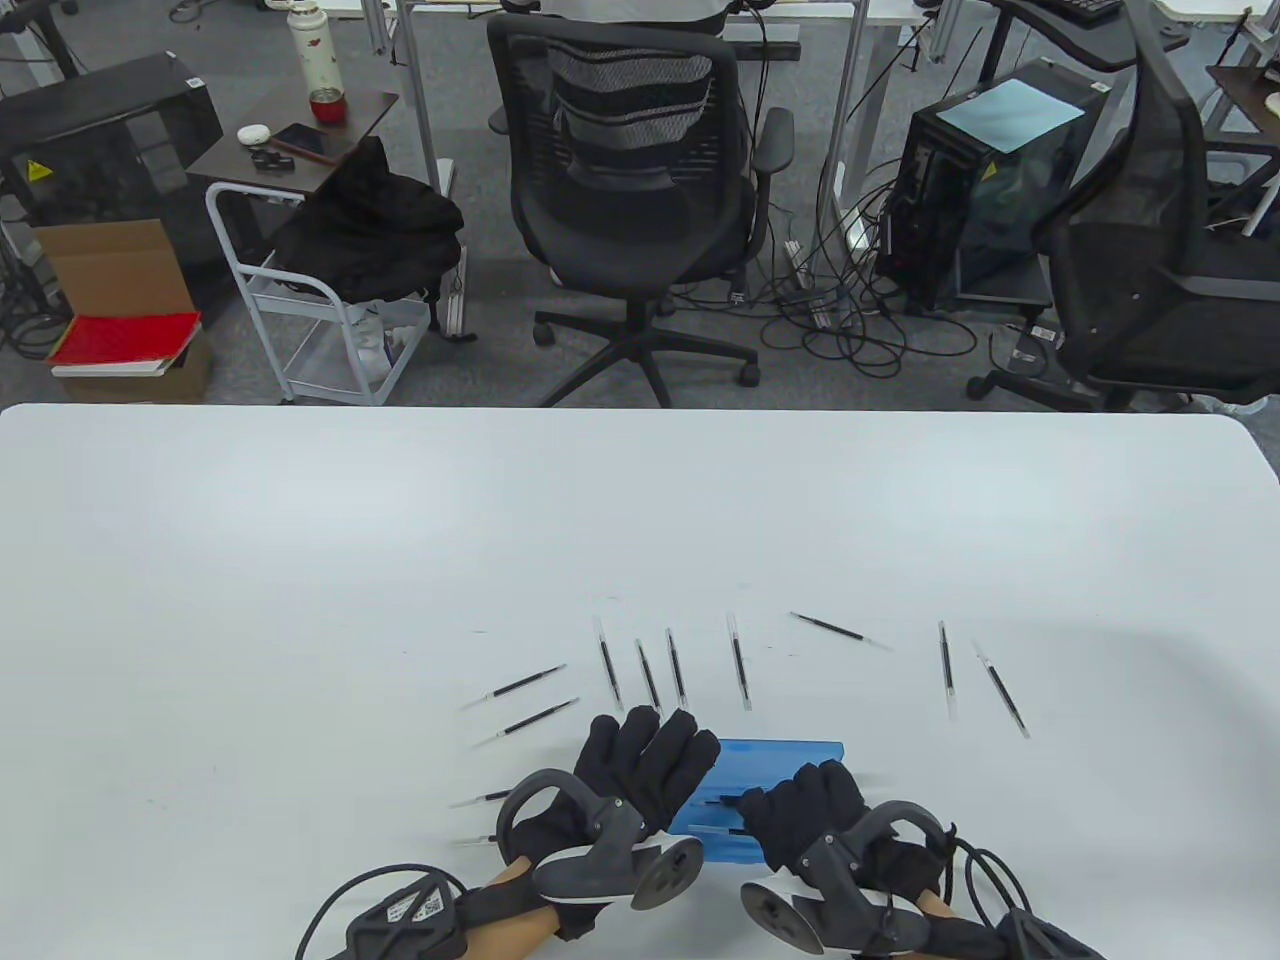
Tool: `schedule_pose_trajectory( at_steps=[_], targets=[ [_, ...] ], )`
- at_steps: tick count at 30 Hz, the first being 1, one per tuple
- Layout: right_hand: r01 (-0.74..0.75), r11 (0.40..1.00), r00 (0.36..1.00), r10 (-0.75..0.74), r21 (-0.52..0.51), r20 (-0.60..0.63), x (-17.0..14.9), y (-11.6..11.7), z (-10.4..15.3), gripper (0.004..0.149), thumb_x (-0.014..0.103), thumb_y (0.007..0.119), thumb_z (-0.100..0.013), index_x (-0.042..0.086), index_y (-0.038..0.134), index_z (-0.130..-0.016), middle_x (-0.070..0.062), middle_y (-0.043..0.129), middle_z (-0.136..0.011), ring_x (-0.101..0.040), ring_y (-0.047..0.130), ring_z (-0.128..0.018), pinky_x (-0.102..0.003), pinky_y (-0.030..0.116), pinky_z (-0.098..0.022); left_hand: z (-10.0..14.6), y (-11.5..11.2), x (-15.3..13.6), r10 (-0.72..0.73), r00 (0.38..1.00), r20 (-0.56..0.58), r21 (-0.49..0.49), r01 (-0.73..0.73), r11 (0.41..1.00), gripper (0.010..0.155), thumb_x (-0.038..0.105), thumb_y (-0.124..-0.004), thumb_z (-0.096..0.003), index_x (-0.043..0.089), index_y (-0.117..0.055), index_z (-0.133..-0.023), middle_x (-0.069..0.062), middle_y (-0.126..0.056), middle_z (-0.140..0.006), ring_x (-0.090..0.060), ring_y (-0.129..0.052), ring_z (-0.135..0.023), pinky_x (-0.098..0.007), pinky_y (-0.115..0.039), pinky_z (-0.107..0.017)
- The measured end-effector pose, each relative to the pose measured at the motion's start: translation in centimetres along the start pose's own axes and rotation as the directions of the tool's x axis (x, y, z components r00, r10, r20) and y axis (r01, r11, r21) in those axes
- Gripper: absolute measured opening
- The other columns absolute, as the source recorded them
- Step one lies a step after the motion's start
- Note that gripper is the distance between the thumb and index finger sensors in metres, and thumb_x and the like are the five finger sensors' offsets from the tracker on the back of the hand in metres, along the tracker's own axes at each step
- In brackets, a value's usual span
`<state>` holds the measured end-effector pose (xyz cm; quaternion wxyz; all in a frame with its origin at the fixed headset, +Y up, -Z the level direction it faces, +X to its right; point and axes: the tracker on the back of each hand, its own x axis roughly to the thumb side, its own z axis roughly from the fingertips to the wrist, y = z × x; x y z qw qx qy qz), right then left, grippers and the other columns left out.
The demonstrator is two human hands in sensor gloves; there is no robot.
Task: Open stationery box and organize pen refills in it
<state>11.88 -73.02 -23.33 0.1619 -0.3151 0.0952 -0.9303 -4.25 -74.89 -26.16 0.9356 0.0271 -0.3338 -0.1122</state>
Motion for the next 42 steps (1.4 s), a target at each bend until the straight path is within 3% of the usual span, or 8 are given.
schedule_pose_trajectory(
  at_steps=[17, 23, 28, 34, 38, 42],
  targets=[
    [0.003, 1.0, 1.0, -0.003, 0.024, 0.001, 0.9, 1.0, -0.9, 0.058, 0.034, 0.093, -0.038, 0.02, 0.078, -0.093, -0.001, 0.102, -0.073, -0.028, 0.101, -0.068, -0.055, 0.079, -0.064, 0.1, 0.0, 0.0, -0.005, 1.0, 0.001, 0.006, 0.005, 1.0, 0.118, 0.065, -0.082, -0.0391, 0.018, -0.009, -0.118, -0.014, -0.015, -0.128, -0.05, -0.04, -0.117, -0.068, -0.046, -0.082],
    [0.048, 0.998, 0.998, -0.049, -0.036, -0.026, 0.0, -0.8, -0.2, 0.056, 0.034, 0.093, -0.039, 0.021, 0.08, -0.092, 0.0, 0.102, -0.071, -0.028, 0.101, -0.067, -0.055, 0.08, -0.063, 0.1, 0.0, 0.1, -0.012, 1.0, 0.0, 0.008, 0.012, 1.0, 0.118, 0.065, -0.082, -0.0392, 0.018, -0.009, -0.118, -0.014, -0.016, -0.128, -0.05, -0.04, -0.117, -0.068, -0.046, -0.082],
    [0.092, 0.989, 0.987, -0.107, -0.12, -0.121, -3.2, -3.3, 0.3, 0.055, 0.033, 0.093, -0.039, 0.021, 0.08, -0.091, 0.0, 0.103, -0.071, -0.028, 0.101, -0.066, -0.055, 0.08, -0.063, 0.1, 0.0, 0.1, -0.016, 1.0, 0.0, 0.009, 0.016, 1.0, 0.118, 0.065, -0.082, -0.0394, 0.018, -0.009, -0.118, -0.014, -0.016, -0.128, -0.05, -0.041, -0.116, -0.068, -0.046, -0.082],
    [0.073, 0.987, 0.948, -0.113, -0.145, -0.296, -8.5, -5.0, 0.3, 0.054, 0.033, 0.092, -0.04, 0.02, 0.08, -0.092, -0.001, 0.103, -0.072, -0.029, 0.101, -0.067, -0.055, 0.079, -0.063, 0.1, 0.0, 0.1, -0.016, 1.0, 0.0, 0.009, 0.016, 1.0, 0.118, 0.065, -0.082, -0.0393, 0.018, -0.009, -0.118, -0.014, -0.016, -0.128, -0.05, -0.041, -0.116, -0.068, -0.046, -0.082],
    [0.05, 0.994, 0.903, -0.086, -0.096, -0.421, -12.1, -4.5, -0.2, 0.054, 0.032, 0.091, -0.041, 0.02, 0.08, -0.093, -0.001, 0.102, -0.073, -0.029, 0.101, -0.068, -0.056, 0.079, -0.064, 0.1, 0.0, 0.1, -0.016, 1.0, 0.0, 0.009, 0.016, 1.0, 0.117, 0.065, -0.082, -0.0395, 0.018, -0.009, -0.118, -0.015, -0.016, -0.128, -0.05, -0.041, -0.116, -0.068, -0.046, -0.082],
    [0.091, 0.996, 0.834, -0.081, -0.009, -0.546, -15.3, -1.8, -1.1, 0.054, 0.031, 0.091, -0.042, 0.019, 0.08, -0.093, -0.002, 0.102, -0.073, -0.03, 0.1, -0.068, -0.056, 0.079, -0.064, 0.1, 0.0, 0.1, -0.016, 1.0, 0.0, 0.009, 0.016, 1.0, 0.117, 0.065, -0.081, -0.0395, 0.018, -0.009, -0.118, -0.015, -0.016, -0.128, -0.05, -0.041, -0.116, -0.068, -0.046, -0.082]
  ],
)
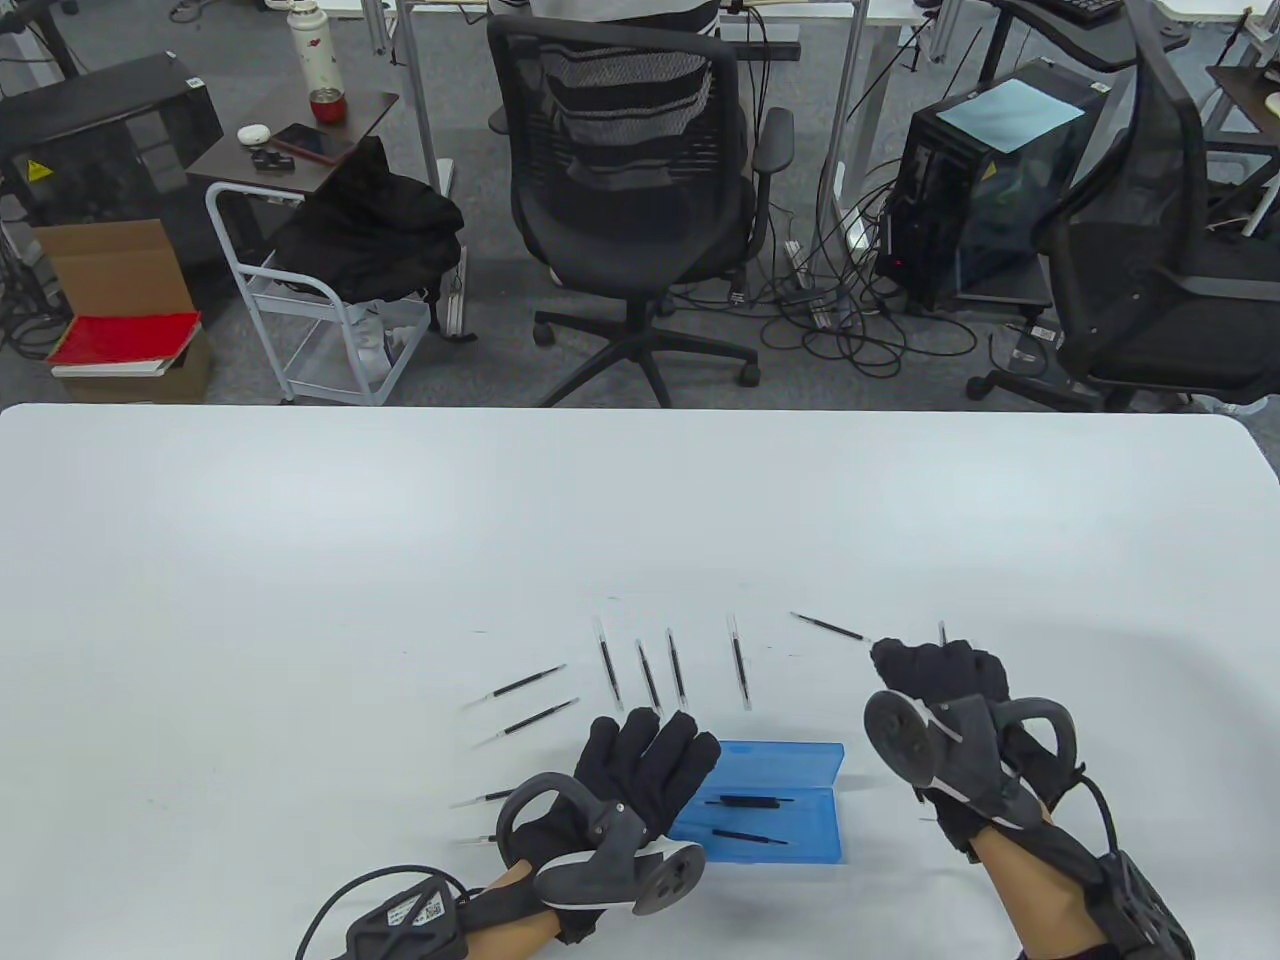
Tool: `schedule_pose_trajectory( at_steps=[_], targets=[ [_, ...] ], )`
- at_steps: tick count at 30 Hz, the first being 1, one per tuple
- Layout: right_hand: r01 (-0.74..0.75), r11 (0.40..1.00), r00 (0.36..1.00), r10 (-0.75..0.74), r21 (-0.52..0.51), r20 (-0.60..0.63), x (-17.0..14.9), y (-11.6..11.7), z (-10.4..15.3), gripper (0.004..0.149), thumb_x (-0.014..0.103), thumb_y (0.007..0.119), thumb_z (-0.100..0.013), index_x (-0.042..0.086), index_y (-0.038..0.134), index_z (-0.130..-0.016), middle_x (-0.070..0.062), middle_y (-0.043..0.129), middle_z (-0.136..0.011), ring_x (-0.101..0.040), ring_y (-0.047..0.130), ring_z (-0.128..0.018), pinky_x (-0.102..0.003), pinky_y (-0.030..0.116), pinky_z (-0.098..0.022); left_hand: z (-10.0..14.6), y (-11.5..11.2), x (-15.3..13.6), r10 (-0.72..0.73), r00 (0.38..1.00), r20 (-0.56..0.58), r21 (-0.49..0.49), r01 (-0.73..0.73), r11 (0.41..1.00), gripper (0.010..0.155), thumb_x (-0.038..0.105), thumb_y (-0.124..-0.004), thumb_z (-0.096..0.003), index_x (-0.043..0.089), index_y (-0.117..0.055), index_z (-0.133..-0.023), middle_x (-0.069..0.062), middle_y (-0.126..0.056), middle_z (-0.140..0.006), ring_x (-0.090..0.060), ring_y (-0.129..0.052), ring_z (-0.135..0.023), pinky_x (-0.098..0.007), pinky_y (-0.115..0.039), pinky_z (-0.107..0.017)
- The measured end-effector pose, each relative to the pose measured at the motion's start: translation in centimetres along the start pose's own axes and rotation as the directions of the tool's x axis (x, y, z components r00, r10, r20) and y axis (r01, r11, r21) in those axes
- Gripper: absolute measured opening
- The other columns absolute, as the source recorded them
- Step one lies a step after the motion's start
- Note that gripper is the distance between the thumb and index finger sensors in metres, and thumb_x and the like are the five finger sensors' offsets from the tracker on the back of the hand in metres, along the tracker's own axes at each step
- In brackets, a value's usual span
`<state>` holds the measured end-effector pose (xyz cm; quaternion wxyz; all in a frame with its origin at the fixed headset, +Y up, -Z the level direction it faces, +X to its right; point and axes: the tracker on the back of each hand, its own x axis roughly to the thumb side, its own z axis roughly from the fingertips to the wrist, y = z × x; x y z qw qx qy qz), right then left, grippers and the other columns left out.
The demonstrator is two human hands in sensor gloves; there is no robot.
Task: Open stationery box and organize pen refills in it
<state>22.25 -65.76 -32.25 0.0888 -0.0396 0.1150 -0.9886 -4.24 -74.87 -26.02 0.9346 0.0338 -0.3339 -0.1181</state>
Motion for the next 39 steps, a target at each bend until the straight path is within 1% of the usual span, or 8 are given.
schedule_pose_trajectory(
  at_steps=[1, 6, 9, 12, 16, 27, 31, 39],
  targets=[
    [-0.01, 1.0, 1.0, 0.011, 0.018, -0.018, -0.2, 0.5, -0.3, 0.054, 0.031, 0.091, -0.042, 0.019, 0.079, -0.093, -0.002, 0.102, -0.073, -0.03, 0.1, -0.068, -0.056, 0.078, -0.064, 0.0, 0.0, 0.0, 0.0, 1.0, 0.0, 0.0, 0.0, 1.0, 0.117, 0.065, -0.082, -0.0395, 0.018, -0.009, -0.118, -0.015, -0.016, -0.128, -0.05, -0.041, -0.116, -0.068, -0.046, -0.082],
    [-0.036, 0.984, 0.987, 0.062, 0.173, -0.15, -1.5, 5.0, -2.8, 0.055, 0.032, 0.091, -0.042, 0.018, 0.079, -0.094, -0.003, 0.102, -0.074, -0.03, 0.1, -0.068, -0.056, 0.078, -0.063, 0.0, 0.0, 0.0, 0.0, 1.0, 0.0, 0.0, 0.0, 1.0, 0.117, 0.065, -0.081, -0.0396, 0.018, -0.009, -0.118, -0.015, -0.016, -0.128, -0.05, -0.041, -0.116, -0.068, -0.046, -0.082],
    [-0.038, 0.958, 0.974, 0.1, 0.285, -0.205, -2.1, 7.2, -3.8, 0.058, 0.033, 0.09, -0.042, 0.016, 0.077, -0.096, -0.005, 0.101, -0.077, -0.032, 0.099, -0.07, -0.057, 0.077, -0.064, 0.0, 0.0, 0.0, 0.0, 1.0, 0.0, 0.0, 0.0, 1.0, 0.117, 0.065, -0.081, -0.0397, 0.018, -0.009, -0.118, -0.015, -0.016, -0.128, -0.05, -0.042, -0.116, -0.068, -0.047, -0.082],
    [-0.061, 0.939, 0.955, 0.153, 0.338, -0.252, -2.6, 8.8, -4.4, 0.059, 0.035, 0.09, -0.042, 0.016, 0.077, -0.096, -0.006, 0.101, -0.077, -0.032, 0.099, -0.071, -0.057, 0.077, -0.064, 0.0, 0.1, 0.0, -0.018, 1.0, 0.0, 0.003, 0.018, 1.0, 0.117, 0.065, -0.081, -0.0399, 0.017, -0.009, -0.118, -0.015, -0.017, -0.128, -0.05, -0.042, -0.116, -0.068, -0.047, -0.082],
    [-0.034, 0.927, 0.94, 0.156, 0.374, -0.303, -2.7, 10.1, -4.7, 0.061, 0.037, 0.091, -0.041, 0.014, 0.077, -0.097, -0.007, 0.101, -0.077, -0.033, 0.098, -0.071, -0.058, 0.076, -0.064, 0.1, 0.1, 0.1, -0.02, 1.0, 0.003, 0.004, 0.02, 1.0, 0.117, 0.065, -0.082, -0.0399, 0.018, -0.009, -0.118, -0.015, -0.017, -0.128, -0.05, -0.042, -0.116, -0.068, -0.047, -0.082],
    [-0.107, 0.895, 0.878, 0.29, 0.434, -0.381, -1.6, 11.5, -5.3, 0.061, 0.036, 0.091, -0.042, 0.013, 0.077, -0.097, -0.008, 0.101, -0.077, -0.034, 0.097, -0.071, -0.059, 0.076, -0.064, 0.2, 0.1, 0.3, -0.029, 1.0, 0.004, 0.007, 0.029, 1.0, 0.116, 0.064, -0.081, -0.0405, 0.018, -0.009, -0.118, -0.015, -0.017, -0.128, -0.05, -0.042, -0.116, -0.068, -0.047, -0.082],
    [-0.091, 0.882, 0.864, 0.301, 0.462, -0.404, -1.6, 12.0, -5.6, 0.059, 0.034, 0.09, -0.043, 0.012, 0.077, -0.097, -0.008, 0.102, -0.076, -0.033, 0.097, -0.071, -0.058, 0.076, -0.064, 0.2, 0.1, 0.3, -0.03, 1.0, 0.004, 0.008, 0.03, 1.0, 0.116, 0.064, -0.081, -0.0406, 0.017, -0.009, -0.118, -0.015, -0.017, -0.128, -0.05, -0.042, -0.116, -0.068, -0.047, -0.082],
    [-0.081, 0.879, 0.825, 0.323, 0.47, -0.463, -1.7, 12.3, -6.1, 0.056, 0.031, 0.091, -0.043, 0.011, 0.08, -0.094, -0.007, 0.103, -0.072, -0.032, 0.099, -0.068, -0.058, 0.078, -0.061, 0.2, 0.1, 0.3, -0.03, 1.0, 0.004, 0.008, 0.03, 1.0, 0.116, 0.064, -0.081, -0.0405, 0.018, -0.009, -0.118, -0.015, -0.017, -0.128, -0.05, -0.042, -0.116, -0.067, -0.047, -0.082]
  ],
)
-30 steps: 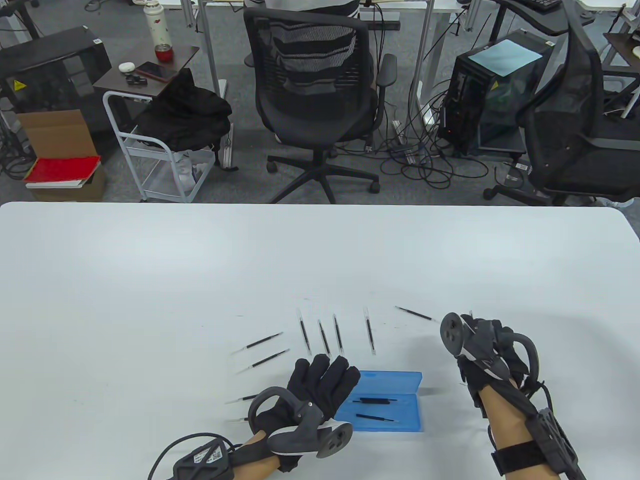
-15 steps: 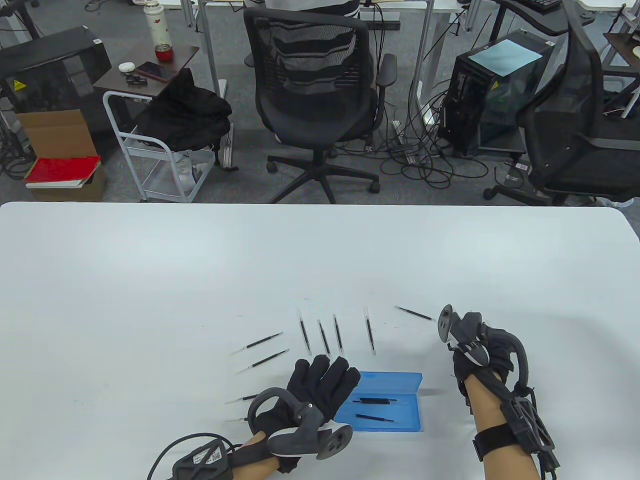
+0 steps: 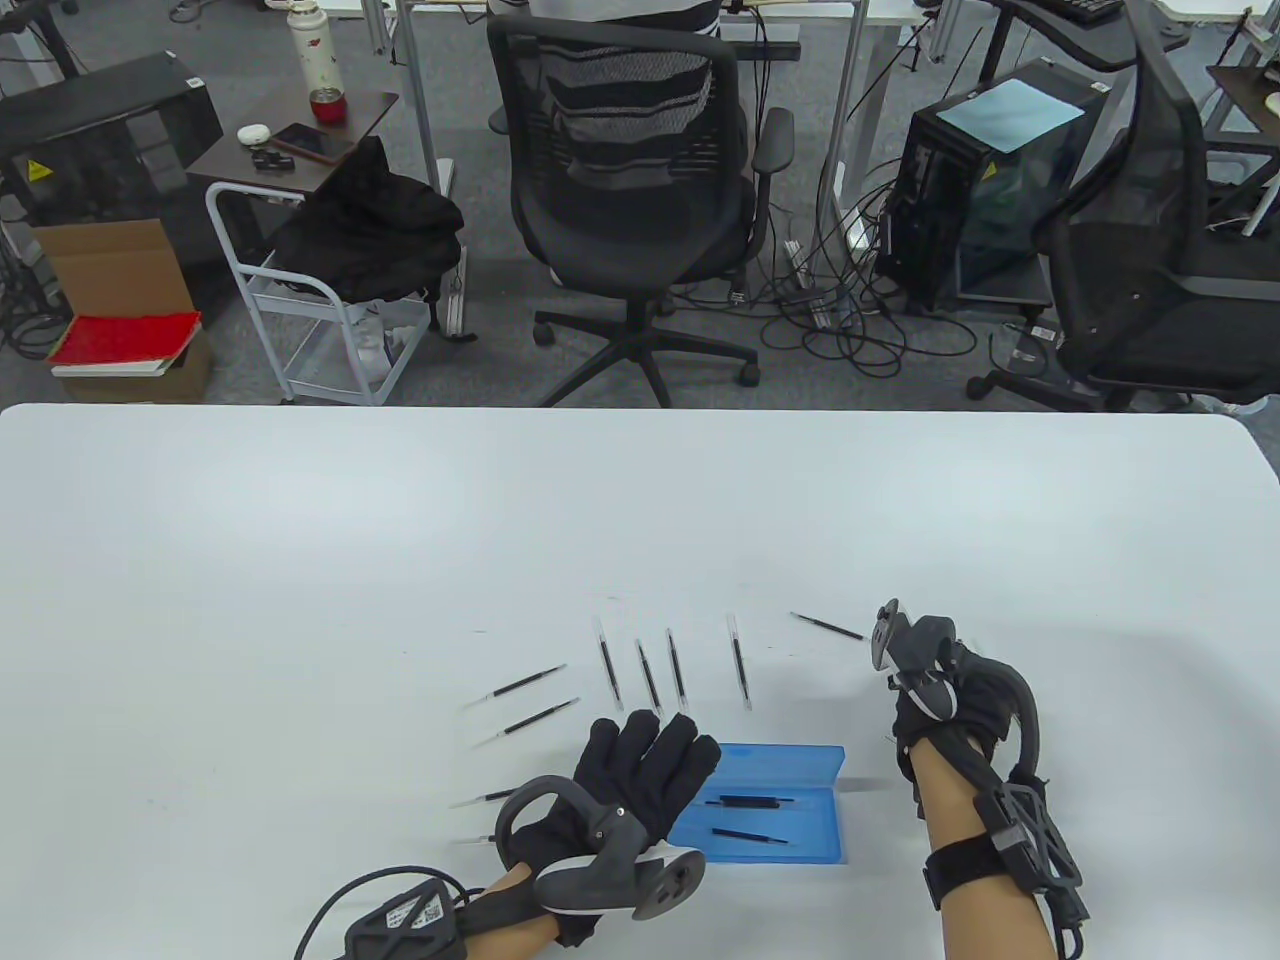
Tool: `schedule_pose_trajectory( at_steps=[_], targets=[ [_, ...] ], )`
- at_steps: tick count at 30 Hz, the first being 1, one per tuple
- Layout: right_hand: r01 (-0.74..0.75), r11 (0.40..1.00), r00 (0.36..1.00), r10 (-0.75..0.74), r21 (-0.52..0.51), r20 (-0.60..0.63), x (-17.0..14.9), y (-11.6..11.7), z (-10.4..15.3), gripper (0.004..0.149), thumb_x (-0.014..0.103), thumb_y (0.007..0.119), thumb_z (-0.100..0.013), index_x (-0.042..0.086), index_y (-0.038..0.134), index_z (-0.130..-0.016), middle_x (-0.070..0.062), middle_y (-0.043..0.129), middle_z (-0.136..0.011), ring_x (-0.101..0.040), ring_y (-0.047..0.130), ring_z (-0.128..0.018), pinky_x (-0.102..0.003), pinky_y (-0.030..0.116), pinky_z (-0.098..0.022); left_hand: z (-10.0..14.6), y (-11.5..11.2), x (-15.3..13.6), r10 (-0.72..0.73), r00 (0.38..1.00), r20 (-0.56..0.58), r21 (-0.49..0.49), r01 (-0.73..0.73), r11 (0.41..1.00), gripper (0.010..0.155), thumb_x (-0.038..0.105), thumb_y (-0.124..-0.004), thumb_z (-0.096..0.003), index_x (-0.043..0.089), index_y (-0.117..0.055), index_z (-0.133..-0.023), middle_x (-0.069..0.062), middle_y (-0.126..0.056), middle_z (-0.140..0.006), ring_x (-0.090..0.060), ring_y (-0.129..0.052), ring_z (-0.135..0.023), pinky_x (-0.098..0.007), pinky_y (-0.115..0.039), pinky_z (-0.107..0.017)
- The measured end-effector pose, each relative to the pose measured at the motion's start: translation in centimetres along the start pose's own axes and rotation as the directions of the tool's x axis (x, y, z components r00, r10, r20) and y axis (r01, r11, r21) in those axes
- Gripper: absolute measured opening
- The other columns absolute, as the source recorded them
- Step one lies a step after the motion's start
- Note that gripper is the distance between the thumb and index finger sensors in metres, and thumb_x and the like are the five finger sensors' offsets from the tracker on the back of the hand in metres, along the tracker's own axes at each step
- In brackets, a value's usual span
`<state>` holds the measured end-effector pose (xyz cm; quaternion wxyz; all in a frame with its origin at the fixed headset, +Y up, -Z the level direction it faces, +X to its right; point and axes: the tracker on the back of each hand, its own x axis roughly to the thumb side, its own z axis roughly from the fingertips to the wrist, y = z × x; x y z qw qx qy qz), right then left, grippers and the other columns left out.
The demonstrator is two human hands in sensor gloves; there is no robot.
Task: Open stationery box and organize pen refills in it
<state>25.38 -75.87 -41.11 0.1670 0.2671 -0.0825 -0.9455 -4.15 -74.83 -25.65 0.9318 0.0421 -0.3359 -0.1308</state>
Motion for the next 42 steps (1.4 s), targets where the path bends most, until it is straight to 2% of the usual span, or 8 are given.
schedule_pose_trajectory(
  at_steps=[10, 18, 22, 28, 34, 36, 39, 42],
  targets=[
    [0.043, 0.999, 0.999, -0.043, 0.027, -0.028, -0.9, -0.6, 0.7, 0.058, 0.031, 0.093, -0.041, 0.007, 0.08, -0.092, -0.007, 0.103, -0.068, -0.031, 0.101, -0.063, -0.059, 0.08, -0.058, 0.0, 0.0, 0.0, 0.0, 1.0, 0.0, 0.0, 0.0, 1.0, 0.116, 0.064, -0.081, -0.0403, 0.018, -0.009, -0.118, -0.015, -0.017, -0.128, -0.05, -0.042, -0.116, -0.068, -0.047, -0.082],
    [0.094, 0.996, 0.995, -0.094, -0.001, 0.01, -1.9, -1.4, 0.7, 0.06, 0.033, 0.095, -0.039, 0.007, 0.08, -0.091, -0.007, 0.104, -0.067, -0.031, 0.102, -0.061, -0.058, 0.081, -0.057, 0.0, 0.0, 0.0, 0.0, 1.0, 0.0, 0.0, 0.0, 1.0, 0.116, 0.064, -0.081, -0.0404, 0.018, -0.009, -0.118, -0.015, -0.017, -0.128, -0.05, -0.042, -0.116, -0.068, -0.047, -0.082],
    [0.14, 0.989, 0.988, -0.136, -0.047, 0.074, -2.6, -2.5, 1.4, 0.06, 0.032, 0.095, -0.039, 0.008, 0.08, -0.092, -0.007, 0.103, -0.068, -0.032, 0.102, -0.061, -0.059, 0.081, -0.058, 0.0, 0.0, 0.0, 0.0, 1.0, 0.0, 0.0, 0.0, 1.0, 0.116, 0.065, -0.081, -0.0404, 0.018, -0.009, -0.118, -0.015, -0.016, -0.128, -0.049, -0.042, -0.116, -0.068, -0.047, -0.082],
    [0.253, 0.962, 0.938, -0.217, -0.103, 0.272, -4.0, -5.0, 3.6, 0.061, 0.032, 0.095, -0.039, 0.01, 0.078, -0.093, -0.006, 0.102, -0.069, -0.032, 0.102, -0.061, -0.059, 0.081, -0.058, 0.0, 0.0, 0.0, 0.0, 1.0, 0.0, 0.0, 0.0, 1.0, 0.116, 0.065, -0.081, -0.0403, 0.018, -0.009, -0.118, -0.015, -0.016, -0.128, -0.05, -0.042, -0.116, -0.068, -0.047, -0.082],
    [0.351, 0.921, 0.804, -0.203, -0.171, 0.559, -4.6, -6.7, 8.4, 0.061, 0.033, 0.095, -0.038, 0.012, 0.078, -0.093, -0.004, 0.102, -0.07, -0.031, 0.101, -0.062, -0.058, 0.08, -0.06, 0.0, 0.0, 0.0, 0.0, 1.0, 0.0, 0.0, 0.0, 1.0, 0.117, 0.065, -0.082, -0.0401, 0.018, -0.009, -0.118, -0.015, -0.016, -0.128, -0.049, -0.042, -0.116, -0.068, -0.047, -0.082],
    [0.394, 0.901, 0.709, -0.174, -0.18, 0.684, -4.7, -6.7, 10.1, 0.06, 0.033, 0.095, -0.038, 0.014, 0.079, -0.092, -0.004, 0.102, -0.069, -0.03, 0.102, -0.062, -0.057, 0.081, -0.061, 0.0, 0.0, 0.0, 0.0, 1.0, 0.0, 0.0, 0.0, 1.0, 0.117, 0.065, -0.082, -0.0401, 0.018, -0.009, -0.118, -0.015, -0.016, -0.128, -0.05, -0.042, -0.116, -0.068, -0.047, -0.082],
    [0.433, 0.888, 0.579, -0.144, -0.153, 0.802, -4.7, -6.6, 12.4, 0.06, 0.033, 0.095, -0.037, 0.015, 0.079, -0.092, -0.003, 0.102, -0.07, -0.03, 0.102, -0.062, -0.057, 0.081, -0.061, 0.0, 0.0, 0.0, 0.01, 1.0, -0.003, -0.001, -0.01, 1.0, 0.116, 0.064, -0.082, -0.0401, 0.018, -0.009, -0.118, -0.015, -0.017, -0.128, -0.049, -0.042, -0.116, -0.067, -0.047, -0.082],
    [0.43, 0.885, 0.512, -0.074, -0.181, 0.855, -4.4, -6.2, 14.8, 0.06, 0.033, 0.095, -0.037, 0.015, 0.079, -0.092, -0.003, 0.102, -0.07, -0.029, 0.102, -0.063, -0.057, 0.08, -0.062, 0.0, 0.0, 0.0, 0.013, 1.0, -0.003, -0.002, -0.013, 1.0, 0.117, 0.064, -0.082, -0.0401, 0.018, -0.009, -0.118, -0.015, -0.017, -0.128, -0.05, -0.042, -0.116, -0.068, -0.047, -0.082]
  ],
)
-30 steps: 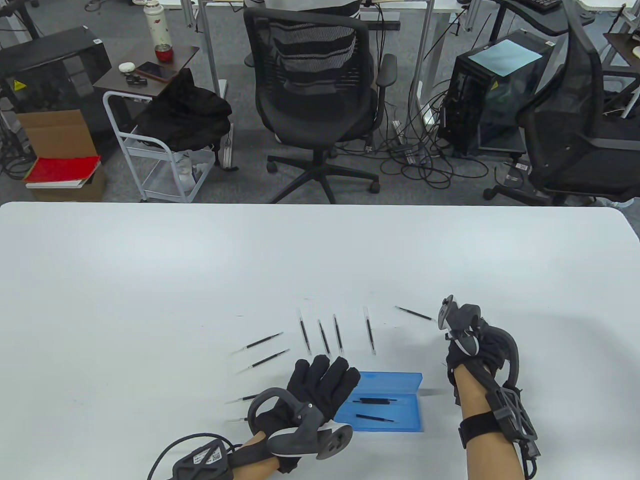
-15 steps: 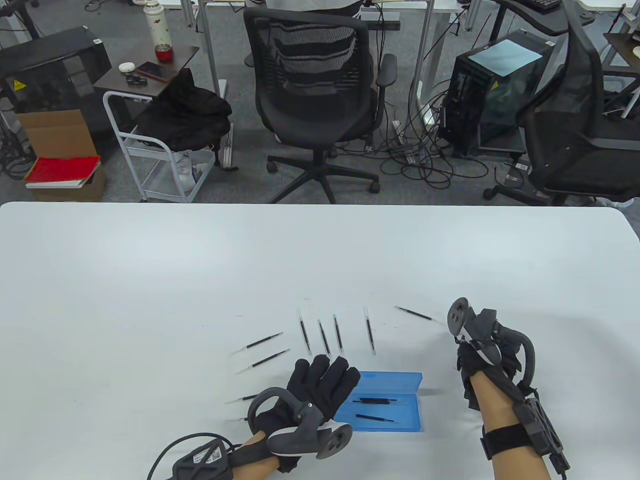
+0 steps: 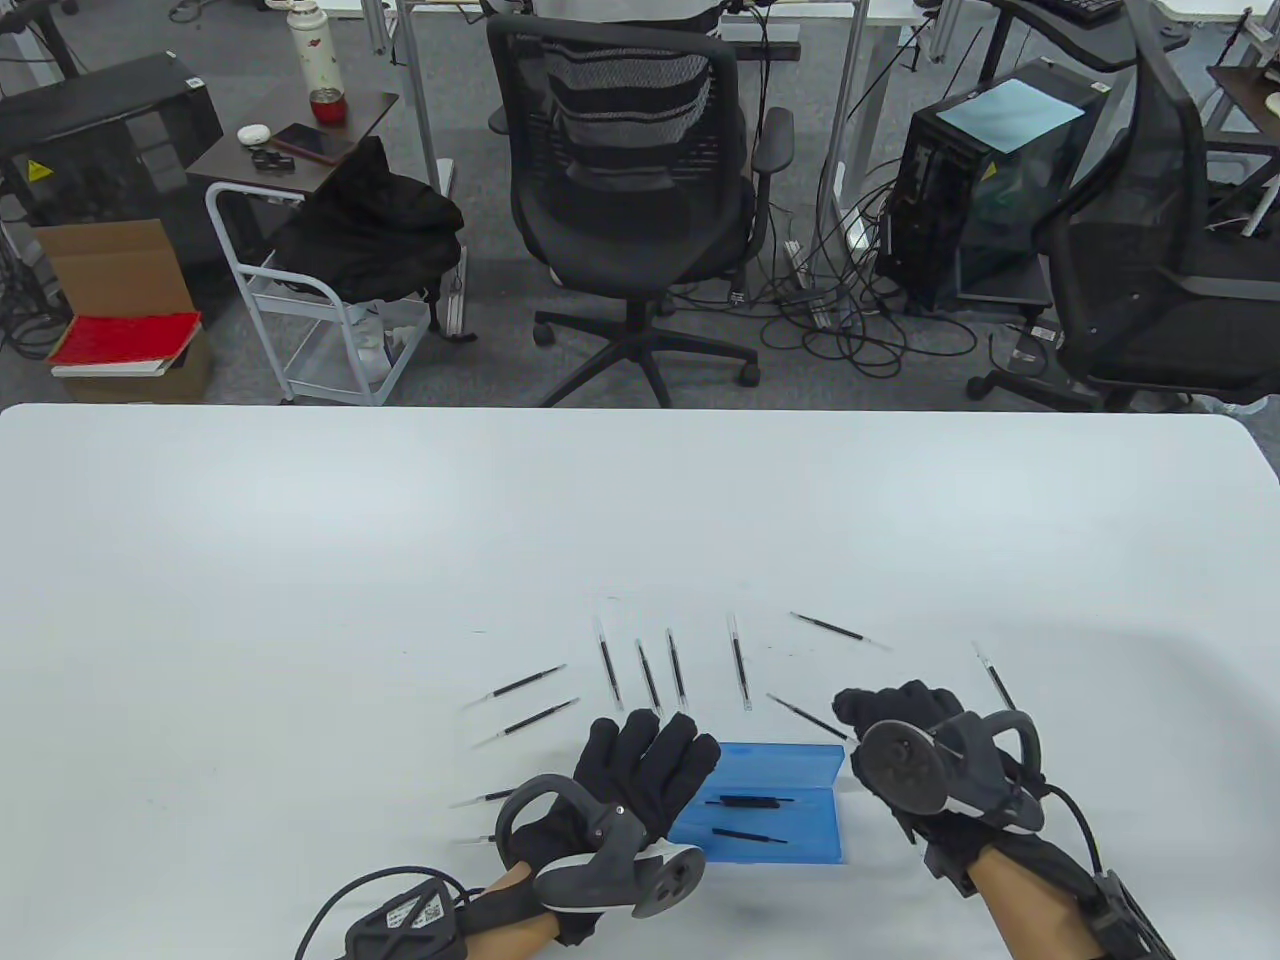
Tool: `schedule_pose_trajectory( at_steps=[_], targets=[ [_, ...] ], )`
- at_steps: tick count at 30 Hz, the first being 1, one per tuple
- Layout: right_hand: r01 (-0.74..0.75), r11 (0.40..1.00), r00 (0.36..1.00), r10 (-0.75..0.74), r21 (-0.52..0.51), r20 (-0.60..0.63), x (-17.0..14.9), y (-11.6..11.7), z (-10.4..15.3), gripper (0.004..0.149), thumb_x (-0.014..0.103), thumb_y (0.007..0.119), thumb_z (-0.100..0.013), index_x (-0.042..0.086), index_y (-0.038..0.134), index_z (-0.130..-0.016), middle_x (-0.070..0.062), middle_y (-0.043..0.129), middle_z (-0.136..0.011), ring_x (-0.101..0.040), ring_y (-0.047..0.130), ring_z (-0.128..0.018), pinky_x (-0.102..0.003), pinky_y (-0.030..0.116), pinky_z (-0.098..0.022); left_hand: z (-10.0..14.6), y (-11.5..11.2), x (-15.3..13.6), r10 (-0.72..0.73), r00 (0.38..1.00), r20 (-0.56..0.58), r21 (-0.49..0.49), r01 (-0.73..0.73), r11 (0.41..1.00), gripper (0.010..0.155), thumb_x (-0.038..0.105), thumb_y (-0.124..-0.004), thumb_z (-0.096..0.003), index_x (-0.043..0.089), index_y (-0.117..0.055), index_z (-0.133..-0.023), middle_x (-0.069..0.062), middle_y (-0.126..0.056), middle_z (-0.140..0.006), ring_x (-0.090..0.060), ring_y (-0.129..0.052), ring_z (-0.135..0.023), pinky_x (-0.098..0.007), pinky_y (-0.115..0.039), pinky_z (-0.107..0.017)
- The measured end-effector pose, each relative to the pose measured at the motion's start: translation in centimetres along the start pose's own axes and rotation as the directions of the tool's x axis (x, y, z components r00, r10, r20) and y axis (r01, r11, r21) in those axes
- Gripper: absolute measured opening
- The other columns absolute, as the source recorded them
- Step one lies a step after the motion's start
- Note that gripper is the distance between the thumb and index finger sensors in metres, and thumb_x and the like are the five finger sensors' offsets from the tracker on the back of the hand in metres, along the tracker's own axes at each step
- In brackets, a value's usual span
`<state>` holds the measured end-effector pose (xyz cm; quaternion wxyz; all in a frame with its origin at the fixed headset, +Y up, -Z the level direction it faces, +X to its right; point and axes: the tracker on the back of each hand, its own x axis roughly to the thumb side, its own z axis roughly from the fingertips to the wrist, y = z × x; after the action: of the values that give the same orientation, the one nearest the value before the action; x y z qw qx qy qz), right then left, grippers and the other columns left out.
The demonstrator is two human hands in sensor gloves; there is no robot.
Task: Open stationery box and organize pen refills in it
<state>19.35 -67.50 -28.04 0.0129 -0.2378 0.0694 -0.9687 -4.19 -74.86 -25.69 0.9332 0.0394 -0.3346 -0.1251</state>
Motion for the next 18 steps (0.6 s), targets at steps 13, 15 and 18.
schedule_pose_trajectory(
  at_steps=[13, 15, 18],
  targets=[
    [-0.175, 0.983, 0.966, 0.159, 0.063, 0.204, 5.7, 3.6, 1.7, 0.059, 0.034, 0.094, -0.037, 0.018, 0.079, -0.092, -0.001, 0.102, -0.07, -0.028, 0.101, -0.064, -0.056, 0.081, -0.062, -0.1, 0.0, -0.1, 0.02, 1.0, -0.005, -0.002, -0.02, 1.0, 0.117, 0.065, -0.082, -0.0394, 0.018, -0.009, -0.118, -0.014, -0.016, -0.128, -0.049, -0.041, -0.116, -0.068, -0.047, -0.082],
    [-0.19, 0.979, 0.963, 0.17, 0.077, 0.21, 6.2, 4.1, 1.5, 0.059, 0.033, 0.094, -0.038, 0.018, 0.078, -0.092, -0.001, 0.102, -0.071, -0.028, 0.101, -0.064, -0.056, 0.081, -0.062, -0.1, -0.1, -0.2, 0.023, 1.0, -0.005, -0.003, -0.023, 1.0, 0.118, 0.065, -0.082, -0.0392, 0.018, -0.009, -0.118, -0.014, -0.016, -0.128, -0.049, -0.041, -0.116, -0.068, -0.047, -0.082],
    [-0.212, 0.974, 0.957, 0.189, 0.084, 0.221, 6.6, 4.6, 1.2, 0.059, 0.033, 0.093, -0.038, 0.018, 0.078, -0.093, -0.001, 0.102, -0.072, -0.028, 0.101, -0.065, -0.055, 0.08, -0.063, -0.2, -0.1, -0.2, 0.03, 1.0, -0.005, -0.005, -0.03, 1.0, 0.118, 0.065, -0.083, -0.039, 0.018, -0.009, -0.118, -0.014, -0.016, -0.128, -0.049, -0.041, -0.116, -0.068, -0.047, -0.082]
  ],
)
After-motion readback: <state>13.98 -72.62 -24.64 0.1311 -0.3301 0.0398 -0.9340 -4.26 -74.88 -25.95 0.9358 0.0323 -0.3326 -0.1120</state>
